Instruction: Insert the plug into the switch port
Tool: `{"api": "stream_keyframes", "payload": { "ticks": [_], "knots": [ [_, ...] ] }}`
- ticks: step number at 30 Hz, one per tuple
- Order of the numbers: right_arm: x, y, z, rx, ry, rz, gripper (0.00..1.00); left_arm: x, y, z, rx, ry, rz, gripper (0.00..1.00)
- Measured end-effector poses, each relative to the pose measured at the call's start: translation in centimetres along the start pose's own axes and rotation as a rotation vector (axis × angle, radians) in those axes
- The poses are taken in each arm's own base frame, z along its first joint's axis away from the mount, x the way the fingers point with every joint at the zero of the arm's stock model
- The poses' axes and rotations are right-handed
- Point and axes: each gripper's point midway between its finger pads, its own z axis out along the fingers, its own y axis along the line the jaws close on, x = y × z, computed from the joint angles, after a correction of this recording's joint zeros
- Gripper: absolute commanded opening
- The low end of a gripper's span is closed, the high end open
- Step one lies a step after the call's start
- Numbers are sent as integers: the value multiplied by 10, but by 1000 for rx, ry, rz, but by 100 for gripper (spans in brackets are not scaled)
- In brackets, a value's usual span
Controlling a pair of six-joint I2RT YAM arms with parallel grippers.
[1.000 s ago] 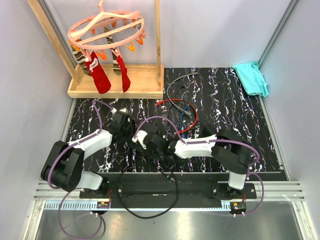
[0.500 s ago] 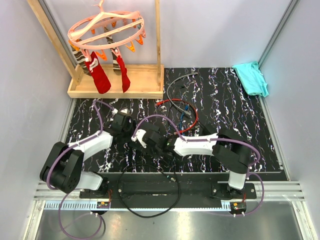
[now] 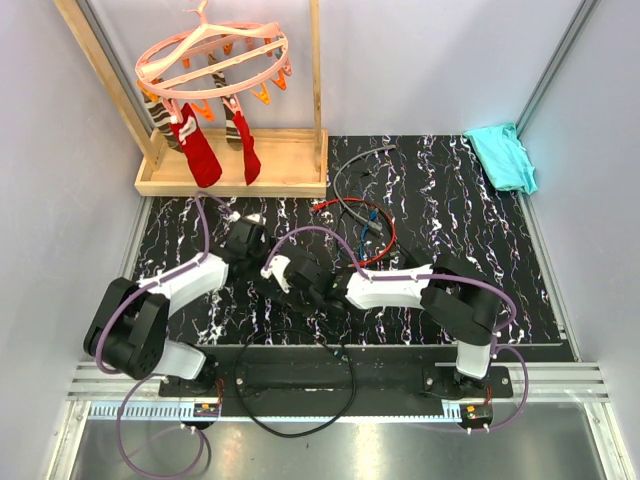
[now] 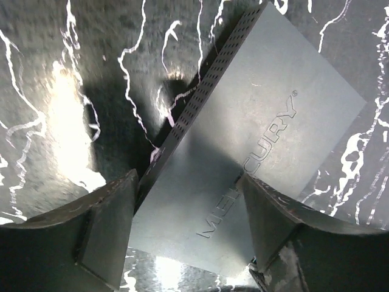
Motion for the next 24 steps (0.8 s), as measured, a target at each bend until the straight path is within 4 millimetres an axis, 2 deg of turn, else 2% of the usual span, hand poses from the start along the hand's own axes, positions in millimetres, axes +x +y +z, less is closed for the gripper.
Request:
{"api": "stream_keyframes", "payload": {
  "ticks": [2, 5, 6, 8, 11, 14, 16, 19, 21, 24],
  "knots": [
    [-4, 1, 2, -2, -19, 10, 37, -5, 2, 0, -13, 9, 23, 82],
    [-22, 1, 3, -1, -83, 16, 47, -3, 10, -2, -36, 35, 25, 90],
    [-29, 0, 3, 1, -103, 15, 54, -2, 14, -3, -44, 44, 23, 92],
    [-37, -1, -1, 5, -127, 12, 59, -4, 21, -6, -61, 45, 15, 98],
    [-41, -7, -15, 15, -126, 9, 65, -12, 36, -16, -95, 30, -2, 99],
    [-44, -25, -36, 41, -121, 20, 68, -25, 40, -29, -99, -15, -2, 99],
    [-45, -49, -57, 71, -120, 35, 70, -38, 39, -45, -85, -74, 10, 99],
    [-43, -102, -89, 146, -119, 63, 70, -60, 31, -73, -38, -193, 42, 99],
    [-32, -141, -109, 209, -98, 89, 68, -71, 24, -95, 2, -281, 71, 99],
    [-10, -185, -128, 272, -40, 92, 66, -83, 13, -127, 75, -418, 113, 99]
  ]
}}
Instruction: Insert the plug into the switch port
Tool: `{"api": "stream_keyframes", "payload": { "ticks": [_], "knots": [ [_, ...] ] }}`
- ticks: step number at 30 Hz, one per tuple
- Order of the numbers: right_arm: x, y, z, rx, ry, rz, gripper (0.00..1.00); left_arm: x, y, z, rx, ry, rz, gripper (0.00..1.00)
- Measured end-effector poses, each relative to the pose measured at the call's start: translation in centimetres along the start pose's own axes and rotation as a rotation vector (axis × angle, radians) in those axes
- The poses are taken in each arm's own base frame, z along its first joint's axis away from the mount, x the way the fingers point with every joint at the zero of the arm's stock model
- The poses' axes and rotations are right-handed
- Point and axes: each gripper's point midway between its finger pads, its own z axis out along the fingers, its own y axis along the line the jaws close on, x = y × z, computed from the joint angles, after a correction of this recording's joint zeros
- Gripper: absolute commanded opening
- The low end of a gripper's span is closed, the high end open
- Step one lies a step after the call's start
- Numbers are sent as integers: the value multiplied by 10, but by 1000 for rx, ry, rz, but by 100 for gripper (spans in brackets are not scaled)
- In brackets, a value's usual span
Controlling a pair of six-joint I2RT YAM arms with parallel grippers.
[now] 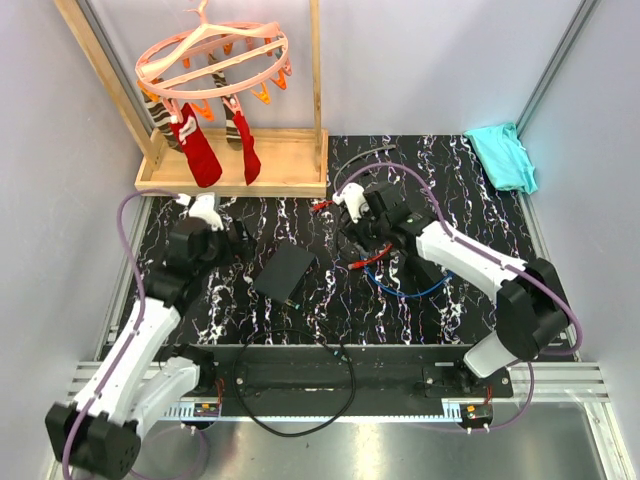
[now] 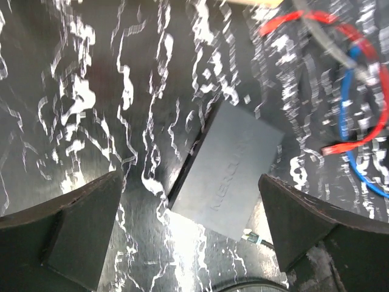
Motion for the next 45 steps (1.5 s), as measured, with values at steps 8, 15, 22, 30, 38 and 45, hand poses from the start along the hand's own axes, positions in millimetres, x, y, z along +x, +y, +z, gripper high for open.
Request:
{"api": "stream_keyframes", "payload": {
  "ticks": [8, 15, 22, 30, 38, 45],
  "knots": [
    [34, -13, 6, -67, 141, -232, 59, 4, 0, -11, 42, -56, 58, 99],
    [58, -12, 40, -149, 266, -300, 57, 13, 6, -10, 30, -17, 121, 99],
    [69, -1, 50, -235, 313, -309, 49, 14, 10, -9, 12, -13, 150, 99],
    [73, 6, 54, -292, 340, -307, 44, 15, 13, -8, -1, -8, 162, 99],
    [81, 14, 56, -321, 379, -309, 43, 17, 14, -6, -4, 5, 163, 99],
    [87, 19, 61, -333, 401, -315, 35, 18, 14, -5, -5, 8, 163, 99]
  ]
}}
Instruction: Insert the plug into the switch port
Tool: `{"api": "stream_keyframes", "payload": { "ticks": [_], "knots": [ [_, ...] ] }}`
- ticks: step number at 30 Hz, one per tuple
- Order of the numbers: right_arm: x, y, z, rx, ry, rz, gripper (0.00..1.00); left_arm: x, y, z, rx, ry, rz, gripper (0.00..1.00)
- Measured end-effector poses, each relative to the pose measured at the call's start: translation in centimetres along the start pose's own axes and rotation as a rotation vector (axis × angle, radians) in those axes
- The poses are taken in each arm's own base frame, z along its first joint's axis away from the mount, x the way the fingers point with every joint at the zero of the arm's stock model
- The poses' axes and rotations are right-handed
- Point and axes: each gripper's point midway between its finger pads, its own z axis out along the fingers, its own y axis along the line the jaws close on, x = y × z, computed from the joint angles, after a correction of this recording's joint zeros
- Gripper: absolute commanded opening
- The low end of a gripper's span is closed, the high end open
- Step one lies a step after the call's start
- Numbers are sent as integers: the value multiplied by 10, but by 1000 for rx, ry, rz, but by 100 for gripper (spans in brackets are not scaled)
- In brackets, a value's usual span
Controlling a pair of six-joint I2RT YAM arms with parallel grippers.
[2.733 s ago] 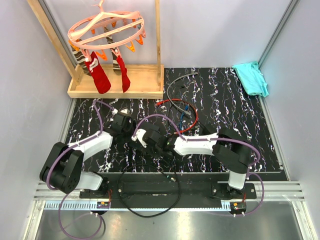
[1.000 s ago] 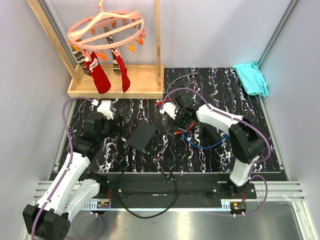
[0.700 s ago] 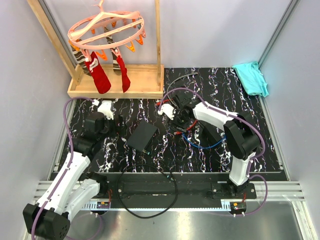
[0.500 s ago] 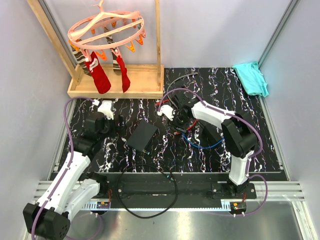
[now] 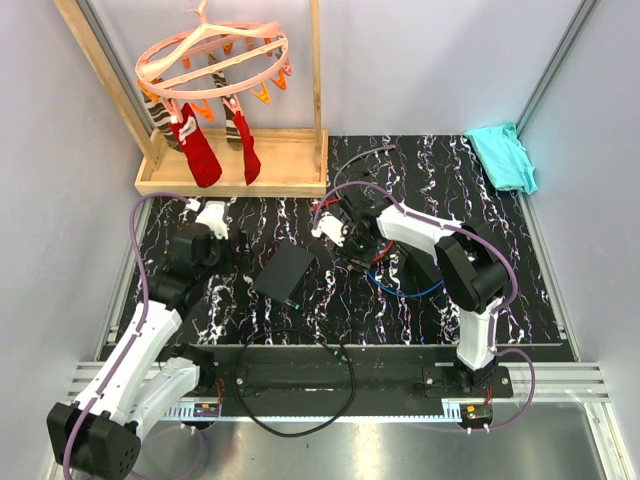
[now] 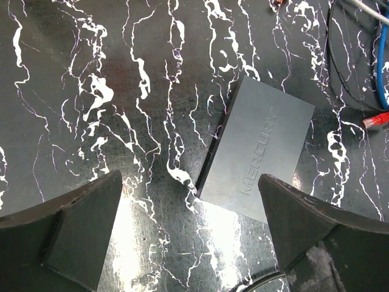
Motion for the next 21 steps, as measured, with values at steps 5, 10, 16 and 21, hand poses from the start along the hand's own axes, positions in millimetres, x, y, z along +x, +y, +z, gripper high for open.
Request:
{"api": "stream_keyframes", "payload": {
  "ticks": [5, 10, 16, 21],
  "knots": [
    [0, -4, 1, 20, 7, -2, 29, 2, 0, 1, -2, 8, 1, 99],
    [0, -5, 1, 29, 11, -6, 17, 2, 0, 2, -1, 9, 1, 99],
    [-2, -9, 1, 65, 14, 0, 0, 3, 0, 3, -2, 15, 1, 99],
    [-3, -8, -3, 95, -8, 39, 0, 4, 0, 3, -3, 20, 0, 99]
  ]
}}
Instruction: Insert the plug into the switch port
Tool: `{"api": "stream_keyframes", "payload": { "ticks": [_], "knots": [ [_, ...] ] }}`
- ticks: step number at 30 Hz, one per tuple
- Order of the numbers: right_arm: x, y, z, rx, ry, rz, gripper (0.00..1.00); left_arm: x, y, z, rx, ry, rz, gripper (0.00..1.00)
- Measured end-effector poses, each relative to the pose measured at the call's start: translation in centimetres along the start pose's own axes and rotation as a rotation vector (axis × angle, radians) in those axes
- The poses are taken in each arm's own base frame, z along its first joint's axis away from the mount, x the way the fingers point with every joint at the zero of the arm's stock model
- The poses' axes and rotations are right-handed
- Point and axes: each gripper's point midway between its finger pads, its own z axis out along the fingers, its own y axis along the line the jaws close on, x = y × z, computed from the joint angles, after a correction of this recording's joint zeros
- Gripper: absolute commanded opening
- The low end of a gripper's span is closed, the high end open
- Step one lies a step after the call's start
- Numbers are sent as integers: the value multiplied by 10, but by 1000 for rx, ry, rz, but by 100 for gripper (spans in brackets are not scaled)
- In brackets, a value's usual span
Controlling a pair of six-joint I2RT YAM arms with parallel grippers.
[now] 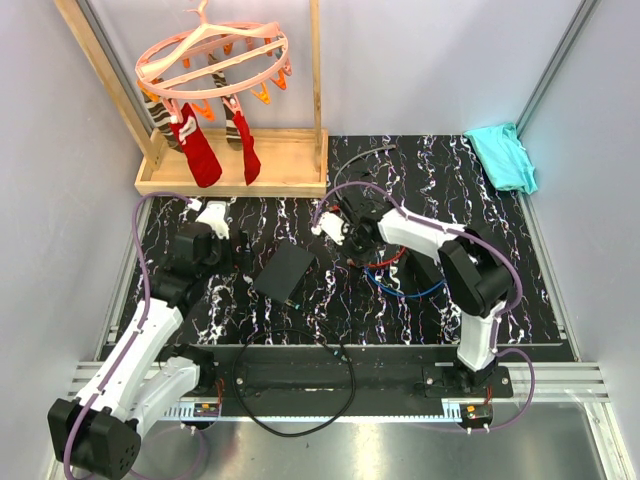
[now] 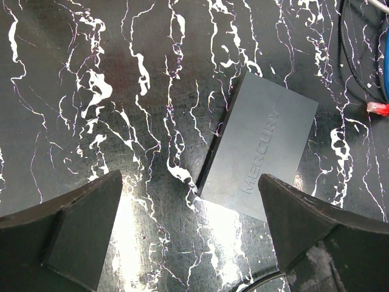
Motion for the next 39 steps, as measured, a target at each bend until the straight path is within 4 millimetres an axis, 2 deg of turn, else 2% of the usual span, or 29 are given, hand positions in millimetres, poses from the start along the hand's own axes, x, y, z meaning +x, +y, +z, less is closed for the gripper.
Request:
{"api": "stream_keyframes", "payload": {
  "ticks": [5, 7, 14, 16, 18, 21, 24, 27, 29, 34, 39],
  "knots": [
    [-10, -1, -19, 50, -78, 55, 0, 0, 0, 0, 0, 0, 0, 99],
    [-20, -6, -38, 92, -136, 73, 0, 0, 0, 0, 0, 0, 0, 99],
    [-69, -28, -123, 268, -407, 112, 0, 1, 0, 1, -1, 3, 0, 99],
    [-80, -26, -139, 265, -471, 131, 0, 2, 0, 2, -1, 9, -1, 99],
    [-90, -19, -145, 240, -520, 157, 0, 4, -1, 3, 5, 19, -4, 99],
    [-105, 7, -138, 194, -557, 176, 0, 6, -3, 5, 14, 32, -10, 99],
    [-112, 57, -110, 109, -544, 161, 0, 10, -6, 8, 26, 52, -25, 99],
    [-107, 95, -80, 53, -510, 150, 0, 14, -8, 12, 34, 76, -48, 99],
    [-100, 112, -61, 43, -478, 149, 0, 18, -10, 16, 36, 101, -71, 99],
    [-99, 130, -28, 50, -447, 149, 0, 30, -12, 34, 23, 198, -115, 99],
    [-103, 138, -5, 59, -442, 150, 0, 26, -15, 56, 19, 268, -127, 99]
  ]
}}
